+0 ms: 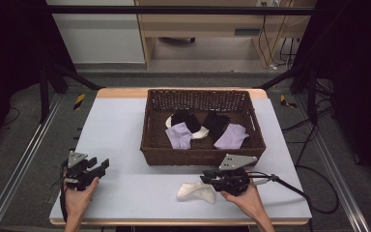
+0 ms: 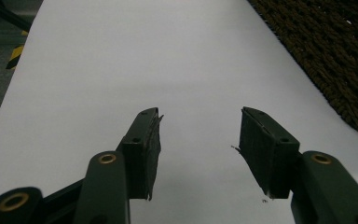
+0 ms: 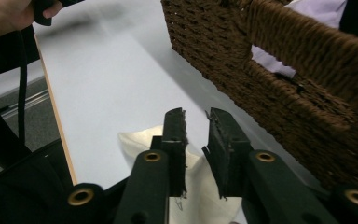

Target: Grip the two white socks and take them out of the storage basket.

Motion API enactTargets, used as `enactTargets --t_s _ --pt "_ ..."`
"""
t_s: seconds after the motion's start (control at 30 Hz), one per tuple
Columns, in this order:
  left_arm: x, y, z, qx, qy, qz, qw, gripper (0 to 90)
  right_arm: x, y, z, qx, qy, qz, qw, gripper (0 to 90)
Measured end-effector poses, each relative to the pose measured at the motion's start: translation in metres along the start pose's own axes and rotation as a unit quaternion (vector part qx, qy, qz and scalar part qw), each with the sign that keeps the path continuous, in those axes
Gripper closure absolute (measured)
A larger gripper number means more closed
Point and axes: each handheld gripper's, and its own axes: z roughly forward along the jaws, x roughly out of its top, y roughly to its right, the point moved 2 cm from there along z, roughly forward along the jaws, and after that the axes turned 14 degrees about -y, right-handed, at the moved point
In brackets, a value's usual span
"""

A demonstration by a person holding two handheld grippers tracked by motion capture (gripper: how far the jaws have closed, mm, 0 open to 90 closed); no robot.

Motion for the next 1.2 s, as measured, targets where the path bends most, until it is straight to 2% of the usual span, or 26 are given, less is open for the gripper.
enactTargets --t_s 0.07,0.13,0.3,0.37,0.5,0.8,0.83,0.87,0.9,1.0,1.2 --pt "0.000 0.000 0.000 0.000 0.000 0.000 1.0000 46.8 0.000 0.000 0.004 0.003 -0.006 0.000 1.0000 80.6" --pt "0.000 -0.001 0.000 -0.001 0.000 -0.001 1.0000 46.8 -0.002 0.000 0.007 -0.001 -0.025 -0.003 0.9997 83.8" --pt "0.000 0.000 0.000 0.000 0.000 -0.001 1.0000 46.8 -0.010 -0.004 0.003 -0.014 -0.066 -0.015 0.9976 88.5" --pt "0.000 0.000 0.000 0.000 0.000 0.000 1.0000 46.8 -0.012 -0.004 0.002 -0.016 -0.070 -0.018 0.9972 88.8" --pt "0.000 0.000 0.000 0.000 -0.001 0.000 1.0000 46.8 -0.019 -0.007 0.005 -0.032 -0.105 -0.023 0.9937 89.4" --pt "-0.001 0.000 -0.001 0.000 0.000 0.000 1.0000 46.8 -0.028 -0.009 0.013 -0.045 -0.114 -0.029 0.9921 89.8" --pt "-0.001 0.000 -0.001 0.000 0.000 0.001 1.0000 46.8 -0.032 -0.006 0.013 -0.028 -0.100 -0.014 0.9945 89.8" --pt "-0.001 0.000 -0.001 0.001 -0.001 0.002 1.0000 46.9 -0.035 -0.004 0.013 -0.038 -0.104 -0.013 0.9937 89.7" --pt "-0.001 0.001 0.000 0.001 -0.001 0.002 1.0000 46.8 -0.038 -0.004 0.014 -0.056 -0.113 -0.025 0.9917 89.3" --pt "-0.001 0.002 0.001 0.002 -0.003 0.004 1.0000 46.8 -0.042 -0.007 0.017 -0.058 -0.122 -0.039 0.9901 88.9" --pt "-0.001 0.002 0.001 0.001 -0.003 0.005 1.0000 46.8 -0.046 -0.002 0.023 -0.069 -0.129 -0.039 0.9885 86.6"
